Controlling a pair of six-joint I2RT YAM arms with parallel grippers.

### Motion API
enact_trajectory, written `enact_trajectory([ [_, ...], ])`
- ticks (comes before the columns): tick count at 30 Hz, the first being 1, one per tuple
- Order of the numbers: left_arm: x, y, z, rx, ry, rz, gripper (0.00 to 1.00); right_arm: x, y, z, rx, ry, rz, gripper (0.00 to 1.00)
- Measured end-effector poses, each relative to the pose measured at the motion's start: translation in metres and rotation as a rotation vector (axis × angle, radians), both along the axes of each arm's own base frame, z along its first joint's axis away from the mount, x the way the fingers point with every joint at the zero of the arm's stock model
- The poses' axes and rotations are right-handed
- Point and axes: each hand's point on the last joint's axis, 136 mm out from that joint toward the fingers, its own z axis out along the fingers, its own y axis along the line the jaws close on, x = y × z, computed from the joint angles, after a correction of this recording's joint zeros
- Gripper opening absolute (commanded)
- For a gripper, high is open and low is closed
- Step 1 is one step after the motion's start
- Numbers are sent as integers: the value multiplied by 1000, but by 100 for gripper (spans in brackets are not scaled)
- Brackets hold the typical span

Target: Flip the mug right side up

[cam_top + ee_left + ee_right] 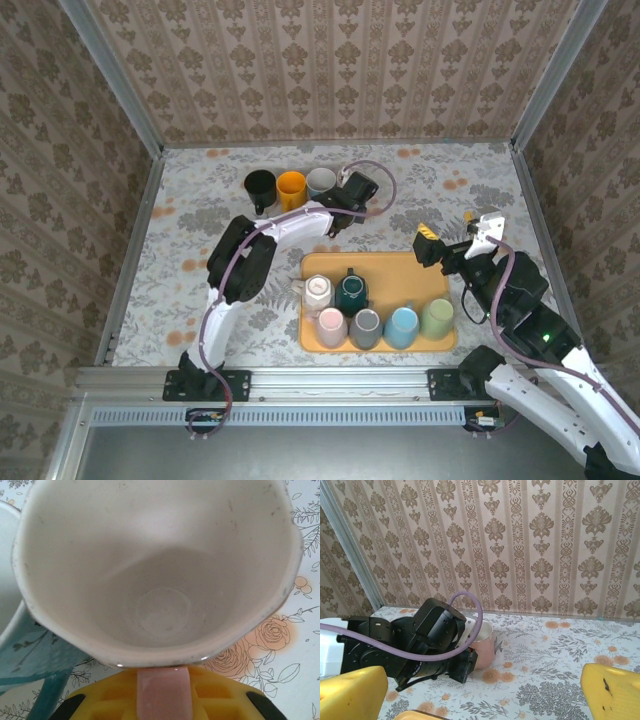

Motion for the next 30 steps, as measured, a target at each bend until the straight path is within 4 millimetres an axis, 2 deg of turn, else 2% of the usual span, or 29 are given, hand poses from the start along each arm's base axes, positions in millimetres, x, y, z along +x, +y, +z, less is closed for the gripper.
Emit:
enact_trajectory([
  [5,3,-1,1,-34,0,12,14,0,-2,-3,-5,2,-9,100],
  [12,3,-2,-1,-51,7,26,20,0,-3,-6,-11,6,-14,100],
  [15,3,-1,-2,-55,9,36,27,0,-3,-7,-21,4,-14,100],
  [25,2,10,-9,-58,-5,93,40,0,-3,-9,-35,7,-13,100],
  [27,-1,11,-6,-62,-7,93,44,0,-3,-11,-40,13,-13,100],
  [30,-11,13,14,-80,-27,79,47,0,-4,-12,-45,21,-17,100],
])
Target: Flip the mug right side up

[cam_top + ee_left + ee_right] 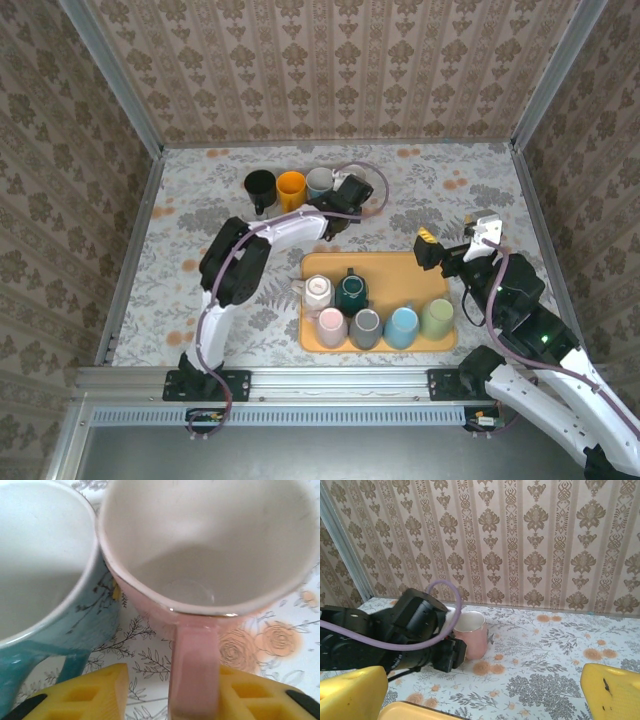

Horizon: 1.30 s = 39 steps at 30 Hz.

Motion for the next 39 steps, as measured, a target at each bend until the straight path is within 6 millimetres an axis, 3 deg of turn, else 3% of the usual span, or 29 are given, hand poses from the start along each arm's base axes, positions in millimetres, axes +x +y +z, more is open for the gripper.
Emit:
enact_trajectory([
  [3,-14,-2,37,-41,-46,-26,50,1,0,-1,-1,15,-6,100],
  [8,-44,-5,120,-131,-151,-99,57,6,12,-10,23,75,34,100],
  [10,-57,1,148,-157,-179,-124,60,4,24,-16,24,114,95,99],
  [13,-72,21,175,-173,-200,-148,62,6,41,-22,4,201,166,94],
  [16,-87,50,184,-157,-191,-168,63,10,58,-28,-13,277,226,88],
  [20,-106,91,181,-111,-171,-186,63,7,77,-51,-7,399,308,86],
  [24,-125,125,175,-53,-173,-203,64,3,91,-72,10,546,344,93],
  [27,-137,142,170,-31,-199,-217,65,0,119,-90,-35,692,413,100],
  [32,-150,154,153,-24,-200,-235,66,-22,161,-139,-288,863,519,100],
  [35,-151,152,153,-33,-200,-244,66,-30,162,-153,-436,873,556,100],
  [39,-152,150,160,-61,-221,-257,66,-22,159,-162,-581,867,573,100],
])
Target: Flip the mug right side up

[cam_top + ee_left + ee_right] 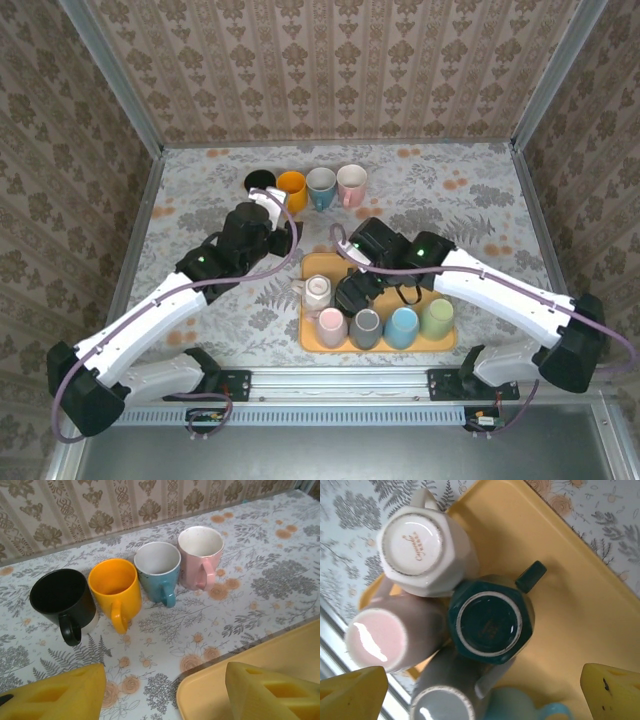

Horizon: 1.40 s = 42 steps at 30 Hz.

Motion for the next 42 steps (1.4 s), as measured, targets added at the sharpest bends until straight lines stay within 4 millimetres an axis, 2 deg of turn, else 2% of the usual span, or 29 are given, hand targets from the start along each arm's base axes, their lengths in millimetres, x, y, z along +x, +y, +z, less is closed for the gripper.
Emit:
enact_trajectory([
  [7,-4,2,11,-33,-30,-9,66,7,2,-32,-122,57,98,100],
  [22,-9,0,14,-43,-39,-20,66,19,2,-67,-148,165,87,100],
  [30,-10,0,16,-47,-43,-22,66,24,5,-87,-145,223,71,95],
  [35,-10,0,20,-57,-53,-23,66,27,5,-93,-136,243,58,74],
  [39,-10,-1,20,-63,-60,-27,66,30,3,-89,-128,237,45,63],
  [42,-10,-1,18,-61,-57,-27,66,30,0,-82,-121,228,38,47],
])
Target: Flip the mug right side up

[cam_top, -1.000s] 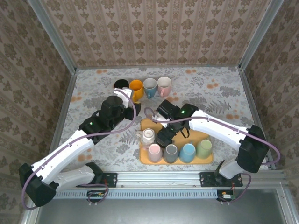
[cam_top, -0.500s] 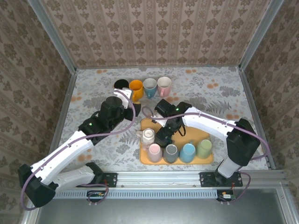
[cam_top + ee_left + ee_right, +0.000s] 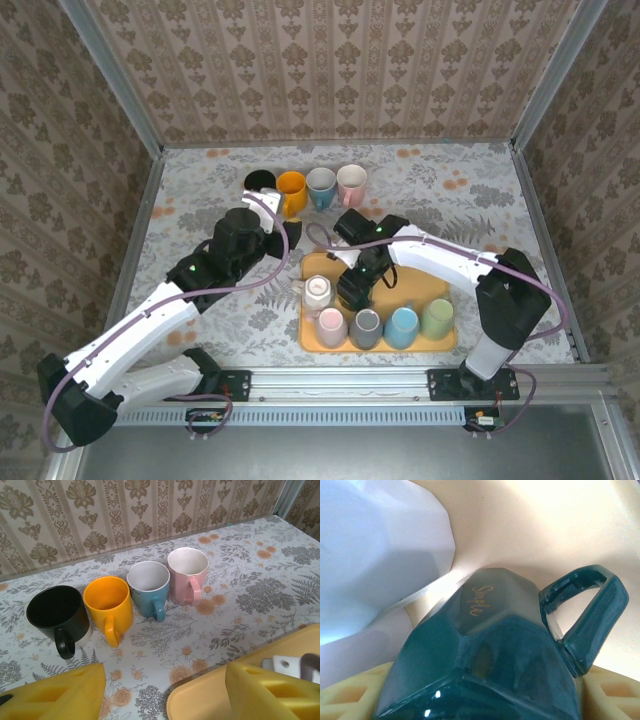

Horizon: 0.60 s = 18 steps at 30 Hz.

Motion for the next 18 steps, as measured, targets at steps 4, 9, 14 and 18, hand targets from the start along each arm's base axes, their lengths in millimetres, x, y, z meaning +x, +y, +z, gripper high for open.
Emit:
enact_trajectory([
  [4,0,0,-1,0,1,0,66,0,-7,23,8,-52,-6,43],
  [9,1,2,-1,-12,10,14,66,5,-13,78,97,-224,-6,30],
  [14,0,5,16,-67,12,19,66,-5,-22,145,289,-502,68,34],
  [18,-7,7,37,-151,20,2,66,-20,-33,159,353,-694,198,33],
])
